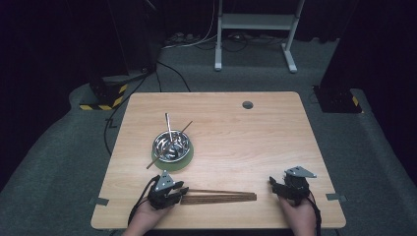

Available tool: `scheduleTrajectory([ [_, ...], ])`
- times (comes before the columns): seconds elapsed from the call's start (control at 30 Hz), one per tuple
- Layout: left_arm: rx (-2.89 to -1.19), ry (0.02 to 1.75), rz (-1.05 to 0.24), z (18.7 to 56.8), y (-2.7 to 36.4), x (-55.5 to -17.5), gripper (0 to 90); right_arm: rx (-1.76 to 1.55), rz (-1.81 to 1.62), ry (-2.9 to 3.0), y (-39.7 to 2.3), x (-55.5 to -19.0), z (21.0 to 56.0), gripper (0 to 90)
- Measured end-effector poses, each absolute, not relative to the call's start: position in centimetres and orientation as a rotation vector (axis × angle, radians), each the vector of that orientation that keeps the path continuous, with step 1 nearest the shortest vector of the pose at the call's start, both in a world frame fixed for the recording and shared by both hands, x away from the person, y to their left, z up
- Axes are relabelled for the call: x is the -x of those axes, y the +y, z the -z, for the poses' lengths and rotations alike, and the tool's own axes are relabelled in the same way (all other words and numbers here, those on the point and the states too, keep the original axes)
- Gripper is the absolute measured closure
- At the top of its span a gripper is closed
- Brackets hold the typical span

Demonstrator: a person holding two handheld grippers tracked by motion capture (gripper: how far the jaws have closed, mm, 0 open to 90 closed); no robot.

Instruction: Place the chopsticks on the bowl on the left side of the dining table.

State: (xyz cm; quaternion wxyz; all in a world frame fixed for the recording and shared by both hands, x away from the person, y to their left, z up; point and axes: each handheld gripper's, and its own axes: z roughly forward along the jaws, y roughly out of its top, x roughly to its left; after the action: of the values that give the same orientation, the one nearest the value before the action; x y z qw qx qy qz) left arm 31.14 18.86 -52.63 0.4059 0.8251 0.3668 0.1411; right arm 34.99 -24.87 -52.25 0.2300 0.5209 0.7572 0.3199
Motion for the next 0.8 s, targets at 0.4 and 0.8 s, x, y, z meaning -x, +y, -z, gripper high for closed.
scheduleTrajectory([
  [0.4, -2.1, 0.9, -0.361, 52.67, 18.62, -30.99, 79.8, -1.433, -0.88, 2.083, -24.87, -34.99, 52.25, 29.3],
  [0.8, -2.094, 0.923, -0.384, 52.66, 18.54, -31.02, 78.1, -1.433, -0.88, 2.083, -24.87, -34.99, 52.25, 29.3],
])
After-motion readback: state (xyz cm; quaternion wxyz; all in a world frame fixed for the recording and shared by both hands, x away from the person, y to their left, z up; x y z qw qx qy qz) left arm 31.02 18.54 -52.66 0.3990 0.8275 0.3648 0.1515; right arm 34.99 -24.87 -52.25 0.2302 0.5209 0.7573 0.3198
